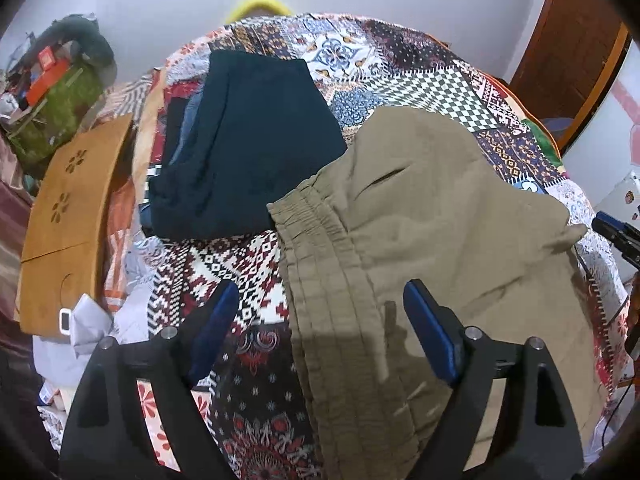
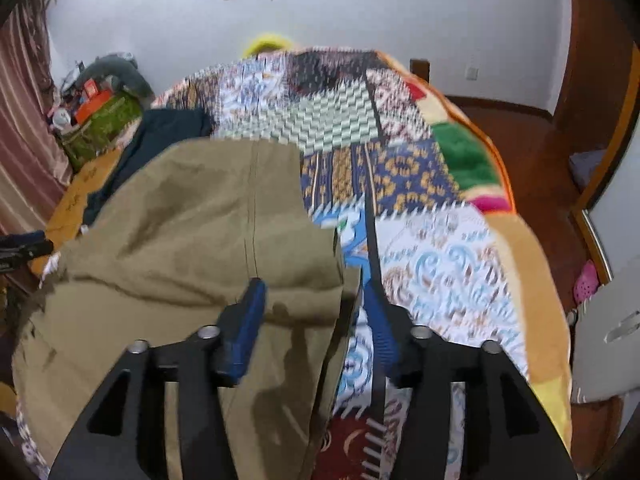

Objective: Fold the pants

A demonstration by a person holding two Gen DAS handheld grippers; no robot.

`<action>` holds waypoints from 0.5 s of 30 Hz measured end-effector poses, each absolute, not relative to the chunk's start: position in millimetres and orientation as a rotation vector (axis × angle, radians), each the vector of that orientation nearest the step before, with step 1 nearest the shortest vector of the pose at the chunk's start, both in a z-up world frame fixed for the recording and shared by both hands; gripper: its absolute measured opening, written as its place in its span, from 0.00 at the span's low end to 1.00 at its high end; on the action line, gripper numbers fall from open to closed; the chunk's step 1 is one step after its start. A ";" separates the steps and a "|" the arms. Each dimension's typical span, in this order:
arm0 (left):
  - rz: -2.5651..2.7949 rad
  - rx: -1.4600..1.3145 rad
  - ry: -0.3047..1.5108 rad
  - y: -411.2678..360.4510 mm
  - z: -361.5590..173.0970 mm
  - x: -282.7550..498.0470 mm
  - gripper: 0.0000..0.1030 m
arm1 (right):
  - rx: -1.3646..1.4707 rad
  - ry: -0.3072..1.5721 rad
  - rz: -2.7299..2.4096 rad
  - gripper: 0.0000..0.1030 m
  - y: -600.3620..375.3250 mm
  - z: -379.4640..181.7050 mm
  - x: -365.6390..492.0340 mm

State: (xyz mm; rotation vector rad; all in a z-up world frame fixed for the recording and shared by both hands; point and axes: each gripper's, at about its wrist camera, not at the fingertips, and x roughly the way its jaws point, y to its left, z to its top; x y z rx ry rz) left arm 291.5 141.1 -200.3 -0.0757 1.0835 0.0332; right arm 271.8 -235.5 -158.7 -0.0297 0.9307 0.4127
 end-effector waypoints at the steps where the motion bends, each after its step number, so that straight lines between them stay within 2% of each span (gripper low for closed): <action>1: 0.026 -0.082 1.097 141.6 -202.7 296.1 0.82 | -0.025 0.919 0.415 0.54 -235.5 -156.2 276.0; 3: 0.009 -0.099 1.136 142.9 -211.4 307.8 0.82 | -0.025 0.915 0.417 0.61 -233.0 -156.0 283.8; 11: -0.030 -0.131 1.236 140.7 -245.1 325.8 0.83 | -0.051 1.022 0.438 0.61 -219.0 -197.7 318.5; 13: -0.024 -0.152 1.236 144.0 -248.0 326.6 0.83 | -0.023 1.047 0.478 0.47 -216.8 -208.9 321.4; 14: -0.017 -0.167 1.227 145.8 -248.7 326.4 0.83 | -0.008 1.059 0.505 0.34 -215.6 -212.8 321.6; 15: -0.013 -0.171 1.221 146.8 -249.0 326.1 0.82 | -0.008 1.078 0.508 0.28 -213.6 -217.1 322.4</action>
